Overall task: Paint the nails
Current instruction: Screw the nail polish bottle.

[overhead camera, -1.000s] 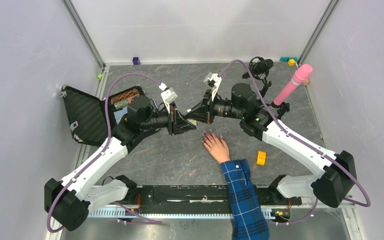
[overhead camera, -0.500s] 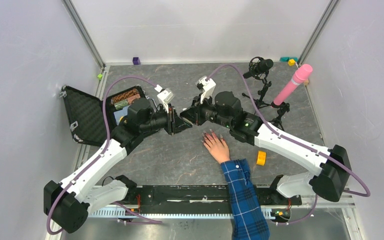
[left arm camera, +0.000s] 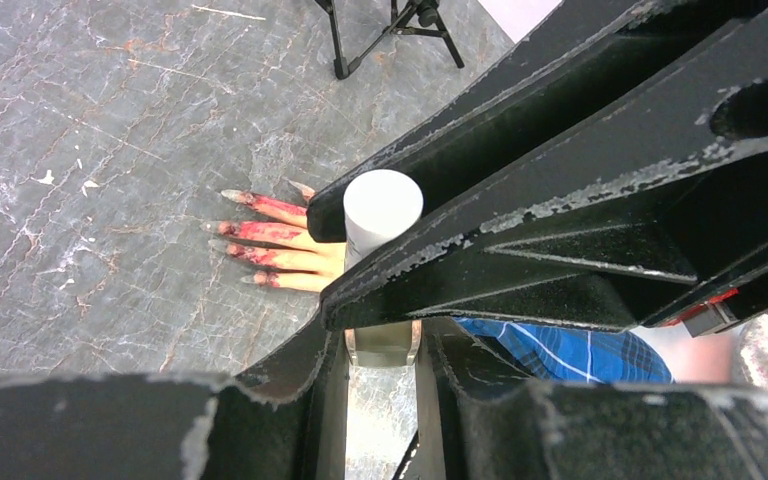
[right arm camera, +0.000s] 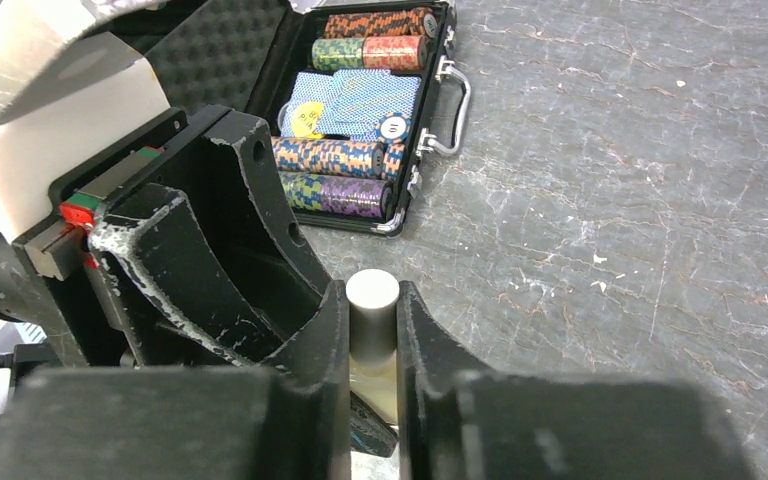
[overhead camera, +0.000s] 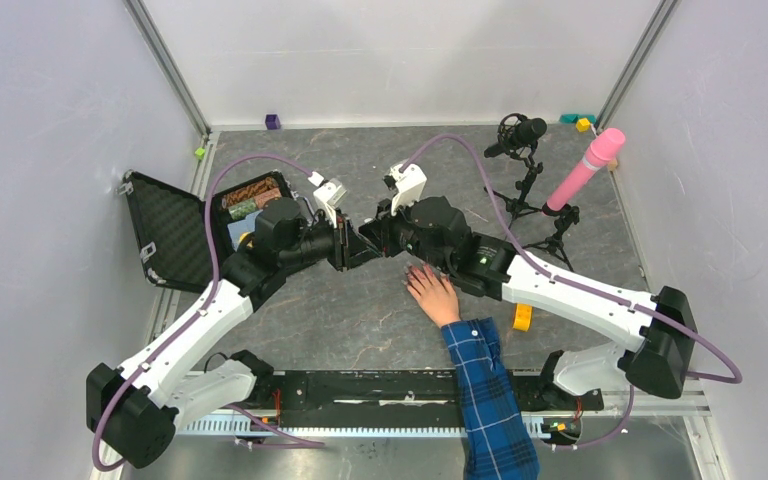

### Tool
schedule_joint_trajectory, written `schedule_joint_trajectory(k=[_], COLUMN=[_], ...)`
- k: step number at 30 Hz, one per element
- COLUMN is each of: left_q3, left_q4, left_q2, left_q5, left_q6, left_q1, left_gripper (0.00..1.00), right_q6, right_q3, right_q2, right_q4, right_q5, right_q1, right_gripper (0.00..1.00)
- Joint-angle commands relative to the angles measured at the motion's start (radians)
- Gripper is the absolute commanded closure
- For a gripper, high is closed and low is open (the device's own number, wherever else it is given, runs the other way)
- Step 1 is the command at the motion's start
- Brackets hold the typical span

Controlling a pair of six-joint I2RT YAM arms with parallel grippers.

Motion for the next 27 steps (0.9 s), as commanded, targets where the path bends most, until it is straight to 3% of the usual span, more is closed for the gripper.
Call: schedule_joint_trajectory(k=[1, 9, 16, 22, 27], left_q3=[0.037, 0.048, 0.054, 0.074, 0.098], left_q4=[0.160, 0.133, 0.107, 0.079, 0.061], left_q2=[-0.016, -0.016, -0.008, 0.009, 0.032], left_q5=[-0.007, -0.011, -0.043, -0.016, 0.139], left_q6=[-0.022, -0.007, -0.001, 0.015, 0.057], left_q1=[-0.001, 0.000, 0.002, 0.005, 0.006], left_gripper=[0.98, 0.98, 0.98, 0.98, 0.98], right_q6=[-0.033, -0.158, -0.205, -0.239, -0.221], right_q3=[0.033, 0.037, 0.080, 0.081, 0.063], right_q2=[-0.008, -0.127, -0.174, -0.199, -0.199], right_q4=[-0.054, -0.055, -0.158, -0.170, -0.121], right_q5=[-0.039, 0.068, 0.157, -0.112, -0.427], right_q1=[0.045, 0.044, -0.008, -0.192, -0.305], right_gripper=[0.78, 0.31, 0.10, 0.02, 0.02])
